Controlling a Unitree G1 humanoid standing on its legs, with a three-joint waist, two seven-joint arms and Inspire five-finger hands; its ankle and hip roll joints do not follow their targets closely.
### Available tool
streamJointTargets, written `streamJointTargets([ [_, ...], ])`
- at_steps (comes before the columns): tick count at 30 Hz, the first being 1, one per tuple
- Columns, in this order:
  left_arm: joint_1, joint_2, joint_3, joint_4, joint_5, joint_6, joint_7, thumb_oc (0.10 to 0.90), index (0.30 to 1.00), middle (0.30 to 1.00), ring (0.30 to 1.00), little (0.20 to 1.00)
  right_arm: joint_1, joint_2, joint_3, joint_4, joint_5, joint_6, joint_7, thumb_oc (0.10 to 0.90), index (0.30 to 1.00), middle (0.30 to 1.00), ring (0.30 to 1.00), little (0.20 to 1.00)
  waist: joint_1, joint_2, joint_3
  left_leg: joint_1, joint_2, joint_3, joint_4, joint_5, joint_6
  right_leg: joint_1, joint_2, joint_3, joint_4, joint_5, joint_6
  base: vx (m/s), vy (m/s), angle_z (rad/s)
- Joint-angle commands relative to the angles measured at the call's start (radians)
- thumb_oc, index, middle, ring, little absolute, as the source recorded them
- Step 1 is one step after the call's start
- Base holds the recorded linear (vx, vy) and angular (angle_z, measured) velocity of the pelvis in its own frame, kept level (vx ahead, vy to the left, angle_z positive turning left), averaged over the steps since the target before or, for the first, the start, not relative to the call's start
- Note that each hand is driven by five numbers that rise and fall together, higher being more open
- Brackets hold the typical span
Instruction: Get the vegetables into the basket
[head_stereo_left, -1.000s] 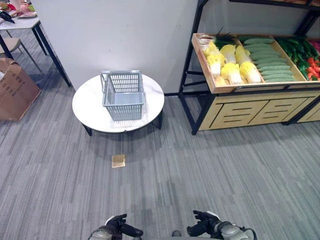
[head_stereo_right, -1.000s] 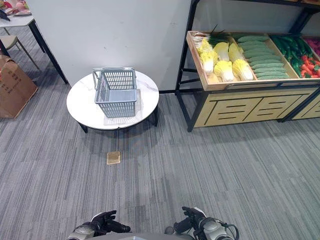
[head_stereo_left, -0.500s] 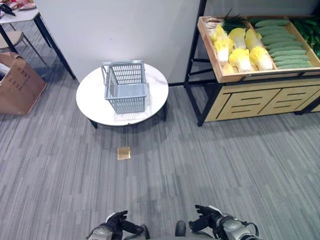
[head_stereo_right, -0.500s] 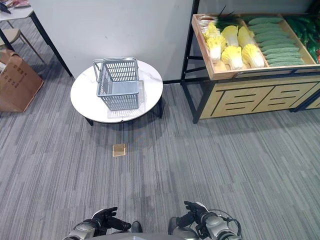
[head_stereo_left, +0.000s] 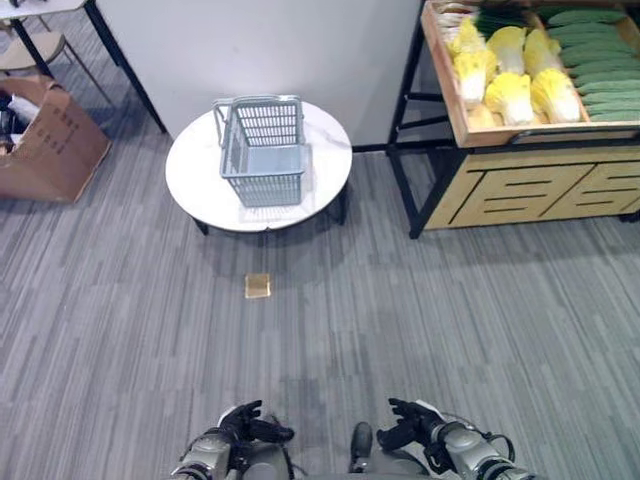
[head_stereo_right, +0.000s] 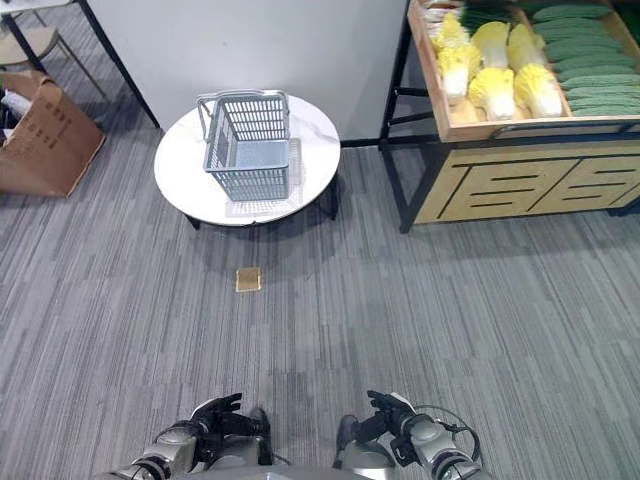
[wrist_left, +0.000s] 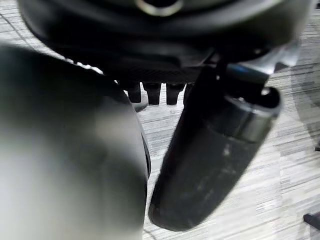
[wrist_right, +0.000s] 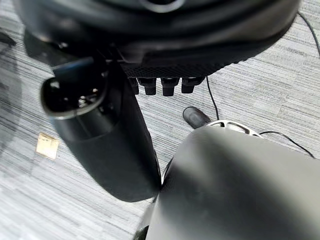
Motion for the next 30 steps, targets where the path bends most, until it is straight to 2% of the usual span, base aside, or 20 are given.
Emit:
streamJointTargets([
  [1,0.032,-0.019,-0.029,0.002,-0.005,-0.012,0.003,0.9,1.0,1.0,1.0,1.0,0.071,-0.066,0.058,0.037,-0.003,0.022,0.009,0.9,1.0,1.0,1.0,1.0,0.017,0.009,-0.01,-0.082,0.067,-0.033,-0.027,0.145,-0.022,0.102,-0.004,0.063,0.005,-0.032,0.152,0.22,0.117,-0.47],
  [5,0.047,-0.018,-0.014,-0.003,-0.001,-0.011,0.008,0.9,1.0,1.0,1.0,1.0,0.064,-0.07,0.049,0.053,0.002,0.024,0.018,0.9,1.0,1.0,1.0,1.0,0.038,0.021,-0.023,-0.109,0.118,0.029,-0.04,0.174,-0.044,0.168,-0.004,0.103,0.005,-0.068,0.165,0.26,0.118,-0.51],
  [7,0.064,-0.011,0.004,0.008,-0.006,-0.009,0.01,0.9,1.0,1.0,1.0,1.0,0.065,-0.059,0.048,0.069,-0.003,0.029,0.024,0.9,1.0,1.0,1.0,1.0,0.05,0.023,-0.049,-0.08,0.115,0.042,-0.04,0.162,-0.037,0.205,-0.011,0.13,0.005,-0.093,0.169,0.35,0.171,-0.49],
  [8,0.069,-0.01,0.006,0.012,-0.007,-0.008,0.009,0.9,1.0,1.0,1.0,1.0,0.068,-0.054,0.046,0.075,-0.003,0.03,0.025,0.9,1.0,1.0,1.0,1.0,0.055,0.023,-0.057,-0.077,0.115,0.046,-0.04,0.18,-0.04,0.223,-0.022,0.13,0.005,-0.105,0.173,0.32,0.186,-0.52],
  [11,0.061,-0.004,0.014,0.017,-0.026,-0.008,0.011,0.9,1.0,1.0,1.0,1.0,0.058,-0.041,0.042,0.085,-0.003,0.038,0.026,0.9,1.0,1.0,1.0,1.0,0.059,0.005,-0.084,-0.059,0.087,0.084,-0.03,0.151,-0.009,0.223,-0.069,0.146,0.033,-0.097,0.197,0.29,0.202,-0.36],
  [15,0.051,0.009,-0.013,0.011,0.013,-0.01,0.008,0.9,1.0,1.0,1.0,1.0,0.049,-0.022,0.062,0.054,-0.022,0.038,0.026,0.9,1.0,1.0,1.0,1.0,0.064,-0.035,-0.113,-0.036,0.01,0.162,-0.012,0.092,0.051,0.171,-0.142,0.181,0.116,0.005,0.252,0.24,0.199,-0.27],
  [18,0.04,0.015,-0.022,0.006,0.018,-0.006,0.003,0.9,1.0,1.0,1.0,1.0,0.041,-0.027,0.042,0.054,0.0,0.04,0.024,0.9,1.0,1.0,1.0,1.0,0.053,-0.045,-0.113,-0.011,-0.054,0.178,-0.009,0.035,0.095,0.084,-0.175,0.208,0.276,0.103,0.282,0.17,0.224,-0.31],
  [20,0.027,0.016,-0.022,0.01,0.017,-0.005,0.002,0.9,1.0,1.0,1.0,1.0,0.032,-0.034,0.025,0.053,0.015,0.044,0.028,0.9,1.0,1.0,1.0,1.0,0.046,-0.033,-0.096,0.024,-0.083,0.175,-0.012,-0.002,0.128,0.003,-0.181,0.223,0.419,0.213,0.293,0.17,0.263,-0.31],
  [22,0.022,0.019,-0.02,0.019,0.024,0.002,-0.003,0.9,1.0,1.0,1.0,1.0,0.039,-0.033,0.002,0.044,0.028,0.047,0.026,0.9,1.0,1.0,1.0,1.0,0.019,-0.008,-0.063,0.115,-0.113,0.171,-0.035,-0.062,0.161,-0.085,-0.204,0.174,0.589,0.27,0.288,0.25,0.289,-0.23],
  [23,0.022,0.019,-0.019,0.019,0.024,0.002,-0.003,0.9,1.0,1.0,1.0,1.0,0.038,-0.034,0.002,0.044,0.028,0.047,0.026,0.9,1.0,1.0,1.0,1.0,0.022,-0.004,-0.065,0.113,-0.109,0.173,-0.036,-0.06,0.16,-0.087,-0.199,0.176,0.584,0.275,0.287,0.26,0.213,0.03],
  [24,0.022,0.023,-0.016,0.025,0.029,0.002,-0.007,0.9,1.0,1.0,1.0,1.0,0.041,-0.035,-0.007,0.039,0.034,0.048,0.026,0.9,1.0,1.0,1.0,1.0,0.013,0.0,-0.057,0.138,-0.113,0.168,-0.04,-0.076,0.163,-0.13,-0.214,0.158,0.605,0.283,0.286,0.31,0.093,0.06],
  [25,0.019,0.027,-0.012,0.027,0.027,0.003,-0.009,0.9,1.0,1.0,1.0,1.0,0.045,-0.032,-0.008,0.033,0.04,0.049,0.029,0.9,1.0,1.0,1.0,1.0,-0.007,0.001,-0.041,0.173,-0.121,0.15,-0.04,-0.099,0.154,-0.183,-0.219,0.137,0.575,0.246,0.276,0.31,0.092,0.06],
  [26,0.019,0.027,-0.012,0.027,0.027,0.003,-0.009,0.9,1.0,1.0,1.0,1.0,0.045,-0.032,-0.008,0.033,0.04,0.05,0.029,0.9,1.0,1.0,1.0,1.0,-0.006,0.004,-0.043,0.17,-0.117,0.15,-0.04,-0.098,0.154,-0.184,-0.216,0.136,0.571,0.251,0.275,0.38,-0.001,-0.02],
  [27,0.017,0.026,-0.018,0.033,0.033,0.001,-0.008,0.9,1.0,1.0,1.0,1.0,0.046,-0.029,-0.006,0.033,0.041,0.051,0.029,0.9,1.0,1.0,1.0,1.0,-0.02,0.004,-0.033,0.188,-0.119,0.132,-0.04,-0.11,0.143,-0.222,-0.207,0.118,0.489,0.21,0.266,0.18,-0.039,0.09],
  [28,0.017,0.026,-0.018,0.033,0.034,0.001,-0.008,0.9,1.0,1.0,1.0,1.0,0.046,-0.029,-0.005,0.033,0.041,0.051,0.029,0.9,1.0,1.0,1.0,1.0,-0.024,0.004,-0.031,0.191,-0.119,0.128,-0.04,-0.112,0.142,-0.217,-0.208,0.113,0.491,0.206,0.265,0.29,-0.061,0.19],
  [29,0.015,0.025,-0.022,0.038,0.041,0.0,-0.007,0.9,1.0,1.0,1.0,1.0,0.046,-0.027,-0.003,0.032,0.045,0.05,0.029,0.9,1.0,1.0,1.0,1.0,-0.034,0.002,-0.029,0.198,-0.121,0.119,-0.04,-0.123,0.134,-0.238,-0.196,0.113,0.427,0.182,0.259,0.28,-0.101,0.33],
  [30,0.013,0.023,-0.028,0.041,0.051,-0.003,-0.005,0.9,1.0,1.0,1.0,1.0,0.045,-0.025,0.002,0.028,0.053,0.046,0.023,0.9,1.0,1.0,1.0,1.0,-0.05,-0.01,-0.031,0.214,-0.128,0.099,-0.04,-0.137,0.121,-0.258,-0.171,0.135,0.296,0.166,0.257,0.29,-0.099,0.32],
])
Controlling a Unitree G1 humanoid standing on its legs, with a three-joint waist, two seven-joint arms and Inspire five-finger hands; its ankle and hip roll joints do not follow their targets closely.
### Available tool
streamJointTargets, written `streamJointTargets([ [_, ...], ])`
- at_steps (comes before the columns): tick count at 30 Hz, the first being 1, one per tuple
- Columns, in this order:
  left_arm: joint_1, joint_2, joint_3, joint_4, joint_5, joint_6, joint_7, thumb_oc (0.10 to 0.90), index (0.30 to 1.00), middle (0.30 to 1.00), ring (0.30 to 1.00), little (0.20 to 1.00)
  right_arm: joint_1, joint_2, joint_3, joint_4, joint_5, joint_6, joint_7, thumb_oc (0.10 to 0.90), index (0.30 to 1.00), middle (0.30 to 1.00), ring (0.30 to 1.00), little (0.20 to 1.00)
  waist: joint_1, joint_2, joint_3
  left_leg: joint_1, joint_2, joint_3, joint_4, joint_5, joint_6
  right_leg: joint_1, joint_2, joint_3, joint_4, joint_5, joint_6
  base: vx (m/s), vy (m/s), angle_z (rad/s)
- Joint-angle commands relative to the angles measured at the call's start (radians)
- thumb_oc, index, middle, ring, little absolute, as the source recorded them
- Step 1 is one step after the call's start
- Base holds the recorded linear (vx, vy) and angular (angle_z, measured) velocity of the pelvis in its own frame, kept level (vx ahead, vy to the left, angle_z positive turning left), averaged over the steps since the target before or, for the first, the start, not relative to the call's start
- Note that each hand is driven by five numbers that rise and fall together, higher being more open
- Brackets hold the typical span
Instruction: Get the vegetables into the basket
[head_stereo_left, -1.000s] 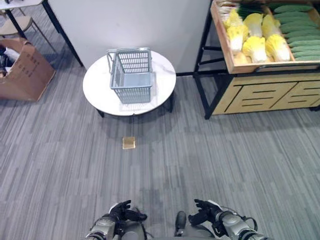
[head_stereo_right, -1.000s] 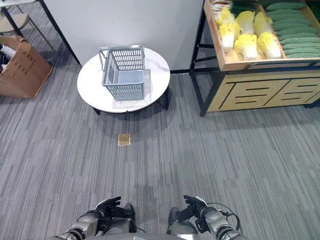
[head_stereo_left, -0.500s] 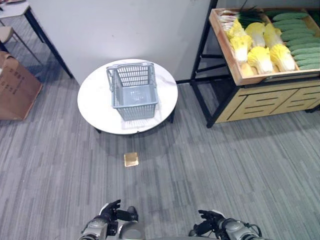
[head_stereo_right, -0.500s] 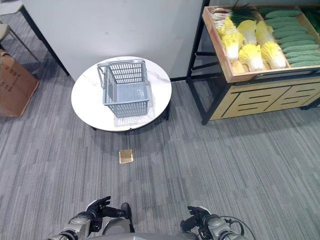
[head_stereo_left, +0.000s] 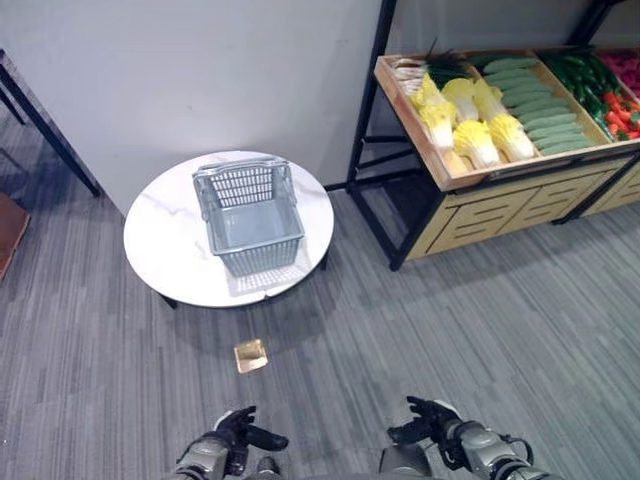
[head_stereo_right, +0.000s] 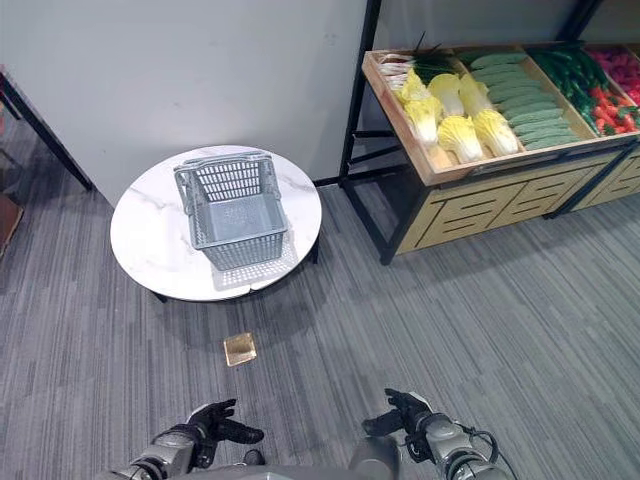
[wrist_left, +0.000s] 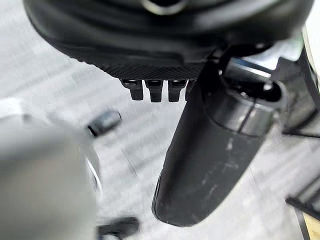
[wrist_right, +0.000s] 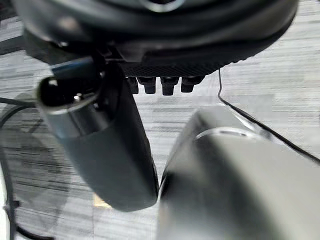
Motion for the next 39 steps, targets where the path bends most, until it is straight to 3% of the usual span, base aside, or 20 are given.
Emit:
streamJointTargets([
  [1,-0.004,-0.013,0.011,-0.005,0.041,-0.019,-0.006,0.9,1.0,1.0,1.0,1.0,0.044,0.01,0.064,0.036,-0.017,0.033,0.011,0.9,1.0,1.0,1.0,1.0,-0.032,-0.009,0.069,-0.019,-0.017,-0.113,0.003,0.023,-0.066,0.075,0.058,0.021,-0.29,0.188,0.029,0.39,-0.162,0.41],
  [2,-0.001,-0.014,0.009,-0.001,0.05,-0.023,-0.005,0.9,1.0,1.0,1.0,1.0,0.045,0.011,0.074,0.037,-0.021,0.029,0.007,0.9,1.0,1.0,1.0,1.0,-0.054,-0.017,0.063,-0.001,-0.023,-0.142,0.003,0.005,-0.078,0.057,0.085,0.085,-0.429,0.193,0.023,0.33,-0.133,0.47],
  [4,-0.002,-0.015,0.005,0.001,0.063,-0.031,-0.004,0.9,1.0,1.0,1.0,1.0,0.045,0.009,0.077,0.04,-0.027,0.028,0.008,0.9,1.0,1.0,1.0,1.0,-0.076,-0.018,0.059,0.021,-0.02,-0.171,0.003,-0.013,-0.09,0.035,0.1,0.153,-0.513,0.235,0.031,0.36,-0.147,0.56],
  [8,0.001,-0.03,0.004,0.01,0.069,-0.03,-0.006,0.9,1.0,1.0,1.0,1.0,0.053,0.01,0.057,0.051,-0.006,0.033,0.012,0.9,1.0,1.0,1.0,1.0,-0.085,-0.012,0.051,0.065,-0.02,-0.21,0.003,-0.032,-0.097,0.042,0.104,0.134,-0.509,0.254,0.032,0.21,-0.107,0.86],
  [11,0.006,-0.038,0.015,0.014,0.042,-0.026,0.004,0.9,1.0,1.0,1.0,1.0,0.051,0.002,0.079,0.046,-0.023,0.033,0.015,0.9,1.0,1.0,1.0,1.0,-0.084,0.003,0.032,0.074,0.003,-0.238,0.003,-0.023,-0.108,0.081,0.124,0.099,-0.52,0.24,0.003,0.17,-0.204,0.19],
  [13,0.005,-0.045,0.017,0.013,0.031,-0.023,0.009,0.9,1.0,1.0,1.0,1.0,0.048,-0.009,0.088,0.038,-0.035,0.032,0.011,0.9,1.0,1.0,1.0,1.0,-0.081,0.021,0.02,0.083,0.023,-0.253,0.003,-0.001,-0.118,0.103,0.145,0.069,-0.516,0.216,-0.014,0.2,-0.215,0.31],
  [14,0.002,-0.052,0.015,0.01,0.022,-0.022,0.011,0.9,1.0,1.0,1.0,1.0,0.043,-0.024,0.085,0.027,-0.013,0.029,0.006,0.9,1.0,1.0,1.0,1.0,-0.077,0.034,0.022,0.073,0.041,-0.274,0.047,0.038,-0.133,0.132,0.165,0.051,-0.516,0.19,-0.037,0.11,-0.126,0.2],
  [16,-0.002,-0.055,0.013,0.008,0.02,-0.022,0.012,0.9,1.0,1.0,1.0,1.0,0.041,-0.029,0.082,0.021,-0.002,0.027,0.004,0.9,1.0,1.0,1.0,1.0,-0.081,0.035,0.027,0.048,0.05,-0.279,0.115,0.056,-0.149,0.149,0.169,0.039,-0.518,0.18,-0.05,0.14,-0.189,0.3],
  [18,-0.009,-0.062,0.009,0.003,0.01,-0.02,0.013,0.9,1.0,1.0,1.0,1.0,0.042,-0.035,0.079,0.019,0.003,0.026,0.002,0.9,1.0,1.0,1.0,1.0,-0.078,0.031,0.04,0.008,0.05,-0.295,0.197,0.089,-0.172,0.194,0.174,0.016,-0.53,0.16,-0.068,0.14,-0.205,0.33],
  [19,-0.009,-0.061,0.012,-0.006,-0.006,-0.019,0.014,0.9,1.0,1.0,1.0,1.0,0.048,-0.038,0.081,0.018,0.002,0.028,0.004,0.9,1.0,1.0,1.0,1.0,-0.069,0.018,0.051,-0.034,0.039,-0.314,0.317,0.143,-0.196,0.231,0.179,0.01,-0.533,0.142,-0.091,0.09,-0.153,0.28],
  [20,-0.009,-0.06,0.012,-0.006,-0.006,-0.019,0.014,0.9,1.0,1.0,1.0,1.0,0.048,-0.038,0.081,0.018,0.002,0.028,0.004,0.9,1.0,1.0,1.0,1.0,-0.07,0.018,0.052,-0.036,0.039,-0.316,0.32,0.141,-0.196,0.232,0.18,0.009,-0.533,0.141,-0.091,0.17,-0.286,0.3],
  [21,-0.005,-0.056,0.017,-0.014,-0.03,-0.017,0.014,0.9,1.0,1.0,1.0,1.0,0.055,-0.041,0.085,0.019,-0.003,0.028,0.008,0.9,1.0,1.0,1.0,1.0,-0.058,0.004,0.062,-0.076,0.038,-0.322,0.42,0.206,-0.216,0.265,0.179,0.006,-0.538,0.128,-0.11,0.08,-0.137,0.07],
  [24,0.003,-0.055,0.018,-0.017,-0.037,-0.017,0.009,0.9,1.0,1.0,1.0,1.0,0.064,-0.047,0.081,0.025,-0.002,0.03,0.009,0.9,1.0,1.0,1.0,1.0,-0.045,-0.007,0.069,-0.121,0.028,-0.331,0.488,0.227,-0.218,0.294,0.18,0.01,-0.546,0.111,-0.124,0.11,-0.142,0.02],
  [26,0.005,-0.055,0.016,-0.016,-0.036,-0.017,0.009,0.9,1.0,1.0,1.0,1.0,0.065,-0.049,0.08,0.03,-0.002,0.032,0.01,0.9,1.0,1.0,1.0,1.0,-0.043,-0.006,0.071,-0.137,0.039,-0.317,0.483,0.233,-0.213,0.304,0.181,0.011,-0.548,0.106,-0.124,0.12,-0.038,-0.05],
  [28,0.011,-0.058,0.0,-0.017,-0.017,-0.017,0.003,0.9,1.0,1.0,1.0,1.0,0.069,-0.053,0.073,0.049,-0.004,0.035,0.007,0.9,1.0,1.0,1.0,1.0,-0.029,-0.001,0.064,-0.182,0.063,-0.277,0.374,0.209,-0.185,0.336,0.182,0.024,-0.561,0.09,-0.112,0.27,0.038,-0.06],
  [29,0.018,-0.062,-0.012,-0.015,0.001,-0.017,0.0,0.9,1.0,1.0,1.0,1.0,0.073,-0.053,0.076,0.056,-0.017,0.034,0.008,0.9,1.0,1.0,1.0,1.0,-0.014,0.014,0.053,-0.211,0.07,-0.281,0.178,0.19,-0.166,0.348,0.188,0.04,-0.569,0.077,-0.094,0.25,0.071,-0.03],
  [30,0.02,-0.062,-0.013,-0.015,0.001,-0.017,0.0,0.9,1.0,1.0,1.0,1.0,0.075,-0.053,0.076,0.056,-0.017,0.034,0.008,0.9,1.0,1.0,1.0,1.0,-0.013,0.011,0.056,-0.201,0.066,-0.277,0.17,0.191,-0.165,0.354,0.185,0.041,-0.568,0.073,-0.093,0.33,0.102,-0.1],
  [31,0.017,-0.063,-0.025,-0.016,0.017,-0.022,0.004,0.9,1.0,1.0,1.0,1.0,0.075,-0.052,0.082,0.062,-0.029,0.03,0.004,0.9,1.0,1.0,1.0,1.0,-0.001,0.025,0.049,-0.221,0.06,-0.315,0.059,0.223,-0.17,0.371,0.193,0.062,-0.574,0.054,-0.086,0.16,0.045,-0.08],
  [35,0.006,-0.059,-0.024,-0.011,0.015,-0.022,0.009,0.9,1.0,1.0,1.0,1.0,0.067,-0.051,0.078,0.078,-0.033,0.03,0.001,0.9,1.0,1.0,1.0,1.0,0.002,0.037,0.04,-0.242,0.069,-0.304,0.018,0.262,-0.185,0.399,0.198,0.091,-0.574,0.027,-0.081,0.19,0.071,-0.38],
  [39,0.028,-0.06,-0.011,-0.004,0.013,-0.019,0.008,0.9,1.0,1.0,1.0,1.0,0.077,-0.037,0.071,0.093,-0.036,0.033,0.001,0.9,1.0,1.0,1.0,1.0,0.003,0.044,0.015,-0.207,0.07,-0.273,0.003,0.231,-0.175,0.402,0.199,0.115,-0.574,0.011,-0.075,0.14,0.126,-0.56],
])
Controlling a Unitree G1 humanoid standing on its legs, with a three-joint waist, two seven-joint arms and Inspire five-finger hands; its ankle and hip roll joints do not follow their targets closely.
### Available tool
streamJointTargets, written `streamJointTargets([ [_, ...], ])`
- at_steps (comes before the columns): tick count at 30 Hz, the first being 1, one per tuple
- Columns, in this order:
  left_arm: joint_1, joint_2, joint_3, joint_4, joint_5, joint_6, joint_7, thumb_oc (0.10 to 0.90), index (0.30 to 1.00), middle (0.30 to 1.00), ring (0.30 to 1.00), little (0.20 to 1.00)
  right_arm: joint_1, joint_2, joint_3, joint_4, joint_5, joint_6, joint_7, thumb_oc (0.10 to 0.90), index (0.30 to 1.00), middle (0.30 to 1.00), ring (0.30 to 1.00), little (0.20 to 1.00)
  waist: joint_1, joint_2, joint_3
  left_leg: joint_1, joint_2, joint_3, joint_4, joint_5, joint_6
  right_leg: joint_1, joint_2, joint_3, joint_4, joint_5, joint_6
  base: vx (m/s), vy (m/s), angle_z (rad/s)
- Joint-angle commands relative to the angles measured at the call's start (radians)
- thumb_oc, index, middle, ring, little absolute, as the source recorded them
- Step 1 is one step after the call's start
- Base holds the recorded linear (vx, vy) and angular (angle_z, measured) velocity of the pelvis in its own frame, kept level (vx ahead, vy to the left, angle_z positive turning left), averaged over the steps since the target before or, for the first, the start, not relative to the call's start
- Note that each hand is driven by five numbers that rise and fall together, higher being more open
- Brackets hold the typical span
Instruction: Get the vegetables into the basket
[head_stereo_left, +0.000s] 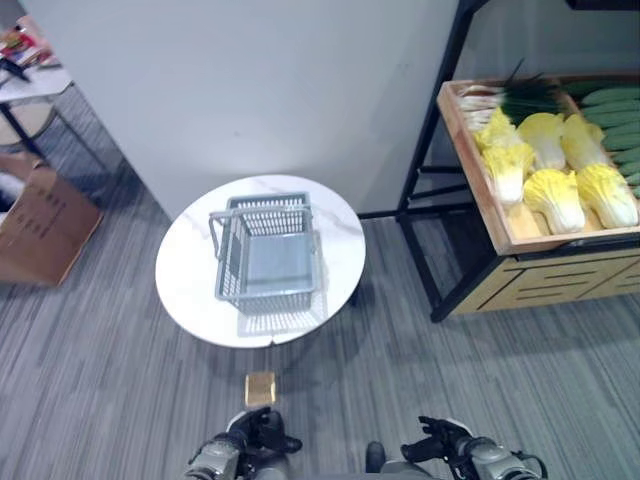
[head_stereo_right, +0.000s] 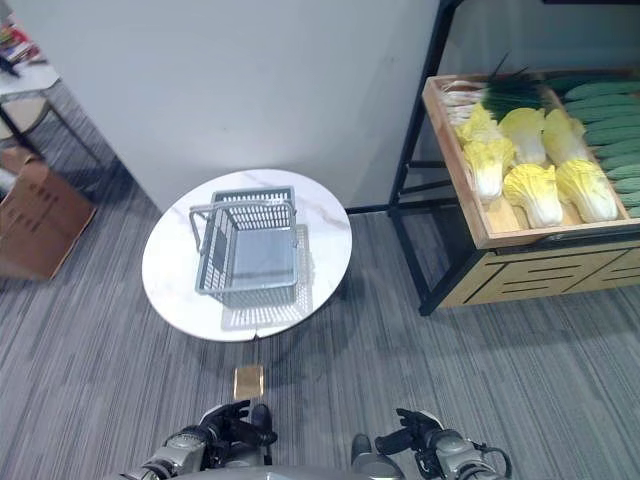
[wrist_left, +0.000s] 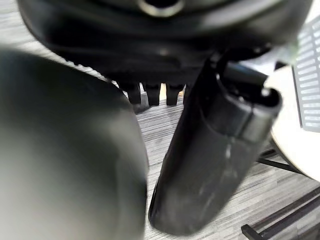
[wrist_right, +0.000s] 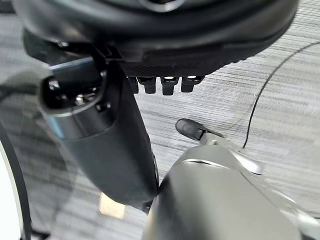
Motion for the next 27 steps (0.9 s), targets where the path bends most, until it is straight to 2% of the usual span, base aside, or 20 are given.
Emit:
streamJointTargets([
  [1,-0.01,0.009,-0.003,0.035,0.01,-0.009,0.001,0.9,1.0,1.0,1.0,1.0,0.03,-0.006,0.042,0.051,-0.04,0.015,0.008,0.9,1.0,1.0,1.0,1.0,0.007,-0.009,0.011,-0.019,0.013,-0.015,0.003,0.027,-0.059,0.062,-0.024,0.018,0.006,-0.037,0.075,0.12,0.155,-0.18],
  [8,-0.019,0.021,-0.028,0.029,0.056,-0.014,-0.004,0.9,1.0,1.0,1.0,1.0,0.025,0.012,0.052,0.04,-0.065,0.016,0.007,0.9,1.0,1.0,1.0,1.0,-0.007,-0.038,-0.017,0.019,-0.032,0.051,0.003,-0.039,-0.009,0.061,-0.077,0.048,0.018,-0.029,0.113,0.11,0.137,-0.14],
  [10,-0.02,0.026,-0.025,0.026,0.051,-0.013,-0.006,0.9,1.0,1.0,1.0,1.0,0.022,0.014,0.049,0.036,-0.06,0.016,0.009,0.9,1.0,1.0,1.0,1.0,-0.007,-0.043,-0.017,0.026,-0.041,0.063,0.003,-0.052,0.001,0.046,-0.084,0.054,0.055,-0.029,0.122,0.07,0.14,-0.1],
  [11,-0.022,0.033,-0.02,0.023,0.056,-0.012,-0.009,0.9,1.0,1.0,1.0,1.0,0.017,0.015,0.048,0.028,-0.06,0.017,0.011,0.9,1.0,1.0,1.0,1.0,-0.005,-0.043,-0.01,0.036,-0.047,0.076,0.003,-0.068,0.017,0.01,-0.085,0.052,0.139,-0.027,0.136,0.03,0.094,-0.12],
  [12,-0.022,0.033,-0.02,0.023,0.056,-0.012,-0.01,0.9,1.0,1.0,1.0,1.0,0.017,0.015,0.048,0.028,-0.06,0.017,0.011,0.9,1.0,1.0,1.0,1.0,-0.002,-0.044,-0.011,0.036,-0.048,0.079,0.003,-0.069,0.018,0.004,-0.086,0.056,0.147,-0.031,0.137,0.02,0.157,-0.3],
  [13,-0.03,0.041,-0.011,0.026,0.05,-0.009,-0.008,0.9,1.0,1.0,1.0,1.0,-0.001,0.023,0.052,0.015,-0.059,0.016,0.016,0.9,1.0,1.0,1.0,1.0,0.0,-0.044,0.016,0.072,-0.05,0.105,0.003,-0.094,0.032,-0.099,-0.087,0.039,0.324,0.044,0.184,-0.01,0.096,-0.68],
  [15,-0.038,0.049,-0.01,0.028,0.055,-0.005,-0.01,0.9,1.0,1.0,1.0,1.0,-0.006,0.025,0.051,-0.005,-0.056,0.017,0.016,0.9,1.0,1.0,1.0,1.0,-0.013,-0.036,0.046,0.1,-0.042,0.116,0.003,-0.11,0.035,-0.197,-0.102,0.007,0.458,0.139,0.203,0.05,0.097,-0.91],
  [16,-0.04,0.053,-0.01,0.041,0.067,-0.003,-0.015,0.9,1.0,1.0,1.0,1.0,-0.007,0.025,0.044,-0.001,-0.053,0.016,0.015,0.9,1.0,1.0,1.0,1.0,-0.026,-0.042,0.048,0.114,-0.052,0.113,0.003,-0.127,0.026,-0.237,-0.124,-0.02,0.388,0.162,0.196,0.12,0.05,-0.46],
  [17,-0.04,0.053,-0.01,0.041,0.067,-0.003,-0.015,0.9,1.0,1.0,1.0,1.0,-0.007,0.025,0.044,-0.001,-0.053,0.016,0.015,0.9,1.0,1.0,1.0,1.0,-0.029,-0.042,0.05,0.117,-0.052,0.11,0.003,-0.129,0.025,-0.231,-0.124,-0.024,0.387,0.159,0.197,0.18,0.02,-0.19],
  [19,-0.041,0.057,-0.01,0.045,0.066,-0.006,-0.016,0.9,1.0,1.0,1.0,1.0,-0.005,0.026,0.053,0.002,-0.055,0.018,0.017,0.9,1.0,1.0,1.0,1.0,-0.042,-0.053,0.053,0.127,-0.067,0.09,0.003,-0.136,0.02,-0.233,-0.099,-0.028,0.269,0.154,0.171,0.16,-0.005,0.05],
  [21,-0.047,0.062,-0.015,0.041,0.069,-0.01,-0.017,0.9,1.0,1.0,1.0,1.0,-0.002,0.025,0.058,0.006,-0.049,0.017,0.017,0.9,1.0,1.0,1.0,1.0,-0.053,-0.059,0.051,0.13,-0.071,0.068,0.003,-0.14,0.022,-0.204,-0.075,0.021,0.206,0.125,0.159,0.11,0.012,0.24],
  [27,-0.028,0.044,-0.014,0.047,0.068,-0.011,-0.007,0.9,1.0,1.0,1.0,1.0,0.003,0.022,0.079,0.004,-0.089,0.003,-0.015,0.9,1.0,1.0,1.0,1.0,-0.03,-0.069,0.012,0.128,-0.071,0.071,0.003,-0.142,0.021,-0.099,-0.079,-0.027,0.074,0.087,0.13,0.06,-0.018,0.3],
])
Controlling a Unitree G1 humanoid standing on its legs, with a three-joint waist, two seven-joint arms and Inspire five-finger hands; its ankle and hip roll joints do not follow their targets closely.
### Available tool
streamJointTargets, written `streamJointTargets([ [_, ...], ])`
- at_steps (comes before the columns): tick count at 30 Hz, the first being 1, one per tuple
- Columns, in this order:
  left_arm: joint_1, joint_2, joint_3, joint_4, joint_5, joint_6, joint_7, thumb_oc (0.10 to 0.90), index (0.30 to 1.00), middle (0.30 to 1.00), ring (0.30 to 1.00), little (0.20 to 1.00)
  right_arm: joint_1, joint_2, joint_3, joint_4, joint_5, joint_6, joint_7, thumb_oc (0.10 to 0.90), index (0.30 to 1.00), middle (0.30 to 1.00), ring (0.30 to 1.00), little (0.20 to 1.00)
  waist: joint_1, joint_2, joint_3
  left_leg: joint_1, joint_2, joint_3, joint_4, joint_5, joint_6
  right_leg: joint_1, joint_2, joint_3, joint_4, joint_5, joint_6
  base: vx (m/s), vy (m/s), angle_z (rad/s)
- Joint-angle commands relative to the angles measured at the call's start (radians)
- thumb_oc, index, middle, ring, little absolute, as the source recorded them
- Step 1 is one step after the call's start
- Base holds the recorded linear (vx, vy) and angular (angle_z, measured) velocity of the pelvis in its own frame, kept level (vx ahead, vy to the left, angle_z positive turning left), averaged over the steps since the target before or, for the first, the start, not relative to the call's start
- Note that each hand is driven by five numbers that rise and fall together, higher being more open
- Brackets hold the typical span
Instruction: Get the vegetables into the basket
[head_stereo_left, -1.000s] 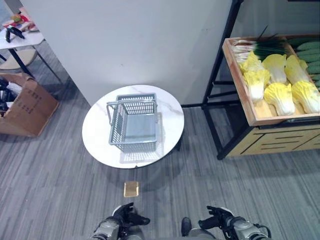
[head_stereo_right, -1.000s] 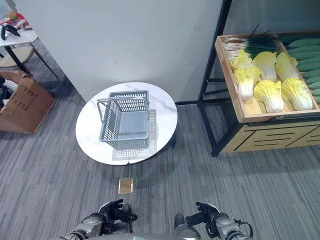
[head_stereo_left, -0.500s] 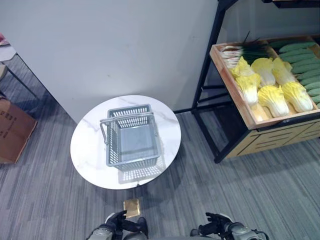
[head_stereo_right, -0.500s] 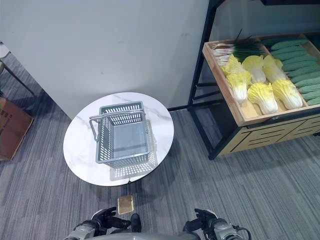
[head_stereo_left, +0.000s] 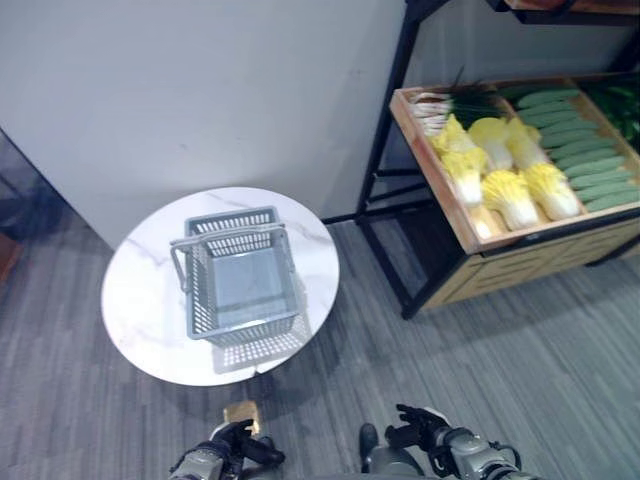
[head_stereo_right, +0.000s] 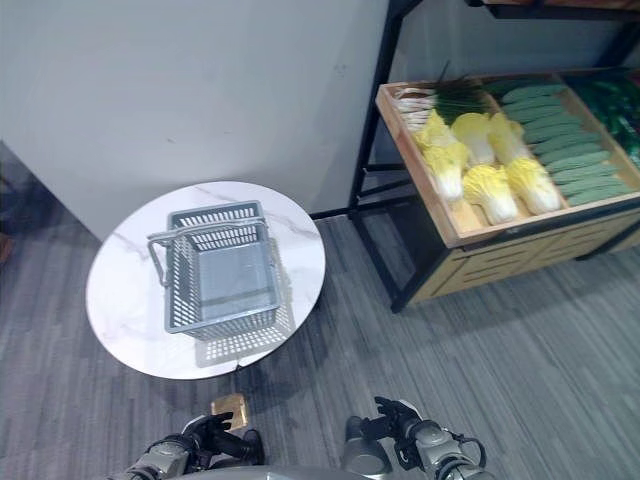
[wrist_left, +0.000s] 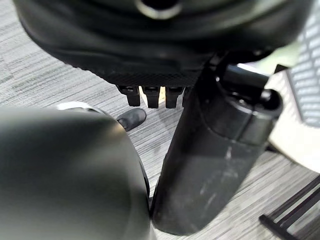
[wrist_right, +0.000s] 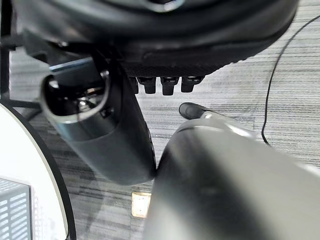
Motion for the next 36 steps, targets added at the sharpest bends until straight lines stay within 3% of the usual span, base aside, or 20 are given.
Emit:
streamJointTargets([
  [1,-0.034,-0.006,-0.016,0.021,0.018,-0.009,0.004,0.9,1.0,1.0,1.0,1.0,0.031,-0.044,0.064,0.003,-0.076,0.0,-0.026,0.9,1.0,1.0,1.0,1.0,-0.002,-0.027,0.014,0.04,-0.04,-0.012,0.006,-0.041,-0.016,0.019,-0.032,0.009,0.016,0.022,0.065,0.03,-0.008,-0.06],
  [4,-0.014,-0.008,-0.001,0.007,0.016,-0.014,0.013,0.9,1.0,1.0,1.0,1.0,0.035,-0.071,0.054,-0.147,-0.06,-0.023,-0.054,0.9,1.0,1.0,1.0,1.0,-0.009,-0.025,0.007,0.049,-0.041,-0.01,0.006,-0.045,-0.021,0.046,-0.028,0.02,-0.012,0.015,0.061,0.06,-0.005,-0.01],
  [8,0.036,-0.007,0.025,-0.052,-0.004,-0.023,0.008,0.9,1.0,1.0,1.0,1.0,0.094,-0.152,-0.034,-0.534,0.04,-0.054,-0.071,0.9,1.0,1.0,1.0,1.0,-0.023,-0.016,0.006,0.066,-0.04,-0.005,0.006,-0.048,-0.026,0.071,-0.021,0.031,-0.024,0.007,0.059,0.04,0.001,-0.01],
  [10,0.042,-0.008,0.027,-0.057,-0.004,-0.024,0.004,0.9,1.0,1.0,1.0,1.0,0.096,-0.163,-0.04,-0.565,0.032,-0.06,-0.075,0.9,1.0,1.0,1.0,1.0,-0.022,-0.015,0.005,0.068,-0.039,-0.006,0.006,-0.048,-0.026,0.074,-0.021,0.032,-0.025,0.005,0.058,0.03,-0.008,-0.06],
  [11,0.054,-0.012,0.032,-0.058,0.0,-0.026,0.004,0.9,1.0,1.0,1.0,1.0,0.088,-0.2,-0.051,-0.68,0.0,-0.075,-0.086,0.9,1.0,1.0,1.0,1.0,-0.022,-0.014,0.002,0.071,-0.04,-0.009,0.006,-0.051,-0.026,0.077,-0.019,0.032,-0.026,0.002,0.056,0.03,-0.015,-0.07],
  [18,0.058,-0.033,0.045,-0.069,0.006,-0.022,0.013,0.9,1.0,1.0,1.0,1.0,0.028,-0.299,-0.082,-0.991,-0.136,-0.102,-0.121,0.9,1.0,1.0,1.0,1.0,-0.006,-0.017,-0.008,0.085,-0.038,-0.019,0.006,-0.057,-0.02,0.087,-0.008,0.04,-0.03,-0.008,0.048,0.03,-0.02,-0.02],
  [20,0.058,-0.033,0.045,-0.069,0.006,-0.022,0.013,0.9,1.0,1.0,1.0,1.0,0.028,-0.299,-0.082,-0.992,-0.136,-0.102,-0.121,0.9,1.0,1.0,1.0,1.0,-0.006,-0.017,-0.007,0.086,-0.038,-0.019,0.006,-0.057,-0.021,0.087,-0.008,0.04,-0.03,-0.008,0.048,0.02,-0.01,-0.04],
  [22,0.062,-0.034,0.051,-0.074,0.005,-0.017,0.016,0.9,1.0,1.0,1.0,1.0,-0.023,-0.326,-0.086,-1.138,-0.154,-0.113,-0.119,0.9,1.0,1.0,1.0,1.0,0.006,-0.02,-0.008,0.087,-0.037,-0.022,0.006,-0.059,-0.019,0.093,-0.004,0.038,-0.031,-0.015,0.046,0.03,-0.016,-0.02],
  [28,0.066,-0.031,0.041,-0.078,-0.004,-0.013,0.029,0.9,1.0,1.0,1.0,1.0,-0.179,-0.352,-0.03,-1.222,-0.164,-0.111,-0.118,0.9,1.0,1.0,1.0,1.0,0.028,-0.029,-0.004,0.082,-0.038,-0.032,0.006,-0.059,-0.016,0.095,-0.003,0.033,-0.028,-0.02,0.042,0.0,-0.001,0.01],
  [32,0.057,-0.027,0.034,-0.078,-0.023,-0.01,0.04,0.9,1.0,1.0,1.0,1.0,-0.335,-0.347,0.045,-1.175,-0.156,-0.105,-0.133,0.9,1.0,1.0,1.0,1.0,0.048,-0.041,0.003,0.074,-0.039,-0.042,0.006,-0.058,-0.016,0.096,-0.002,0.024,-0.024,-0.021,0.041,0.0,-0.004,0.08],
  [34,0.052,-0.024,0.028,-0.073,-0.052,-0.011,0.055,0.9,1.0,1.0,1.0,1.0,-0.417,-0.287,0.084,-1.129,-0.015,-0.09,-0.134,0.9,1.0,1.0,1.0,1.0,0.07,-0.055,0.01,0.063,-0.038,-0.051,0.006,-0.054,-0.016,0.092,-0.004,0.015,-0.022,-0.02,0.041,-0.01,-0.005,0.18],
  [36,0.05,-0.022,0.029,-0.072,-0.056,-0.01,0.055,0.9,1.0,1.0,1.0,1.0,-0.452,-0.279,0.107,-1.112,-0.018,-0.089,-0.129,0.9,1.0,1.0,1.0,1.0,0.074,-0.06,0.012,0.059,-0.039,-0.054,0.006,-0.054,-0.016,0.09,-0.005,0.012,-0.022,-0.019,0.041,-0.01,-0.007,0.14],
])
